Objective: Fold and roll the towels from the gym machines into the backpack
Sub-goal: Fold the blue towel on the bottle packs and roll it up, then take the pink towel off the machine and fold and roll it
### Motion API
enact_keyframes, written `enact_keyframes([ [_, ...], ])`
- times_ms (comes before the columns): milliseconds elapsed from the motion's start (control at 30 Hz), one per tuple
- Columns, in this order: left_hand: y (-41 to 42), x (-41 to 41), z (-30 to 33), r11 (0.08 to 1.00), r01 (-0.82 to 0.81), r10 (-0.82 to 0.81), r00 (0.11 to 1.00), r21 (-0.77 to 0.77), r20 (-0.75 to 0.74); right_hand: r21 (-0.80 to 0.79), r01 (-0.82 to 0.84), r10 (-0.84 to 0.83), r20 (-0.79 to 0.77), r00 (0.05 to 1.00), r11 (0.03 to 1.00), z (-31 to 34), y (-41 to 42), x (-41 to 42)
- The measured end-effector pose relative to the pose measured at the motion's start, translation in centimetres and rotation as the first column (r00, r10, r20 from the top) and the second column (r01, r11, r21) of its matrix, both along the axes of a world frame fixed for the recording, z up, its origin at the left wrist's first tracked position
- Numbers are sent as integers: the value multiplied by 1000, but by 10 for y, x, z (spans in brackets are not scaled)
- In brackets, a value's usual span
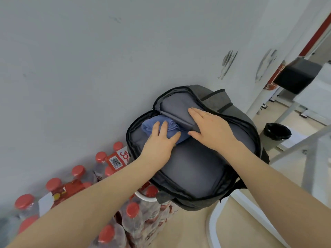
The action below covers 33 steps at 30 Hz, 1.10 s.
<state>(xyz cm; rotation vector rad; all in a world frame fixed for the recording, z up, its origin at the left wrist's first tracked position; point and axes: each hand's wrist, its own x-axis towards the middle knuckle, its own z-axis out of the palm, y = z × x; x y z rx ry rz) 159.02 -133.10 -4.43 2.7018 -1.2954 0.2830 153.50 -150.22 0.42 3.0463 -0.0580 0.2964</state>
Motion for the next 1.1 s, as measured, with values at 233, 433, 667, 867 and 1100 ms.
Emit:
enact_keyframes([
  [233, -20, 35, -3, 998, 46, -50, 996, 49, 73, -13, 46, -46, 18, 999, 999, 4, 11, 5],
  [433, 5, 42, 1, 986, 138, -148, 983, -89, -112, -48, 59, -58, 22, 998, 997, -15, 19, 5],
  [667, 64, 18, 24, 950, 49, -96, 986, -308, -140, -59, 116, -123, -131, 984, 992, -37, 48, 0],
  [867, 87, -19, 30, 882, -256, 187, 961, -395, -206, -74, 95, -87, 101, 991, 993, -2, 70, -14],
  [1100, 157, -117, 17, 671, -648, 581, 762, -361, -287, 246, -539, 554, 11, 832, 805, -13, 164, -53],
])
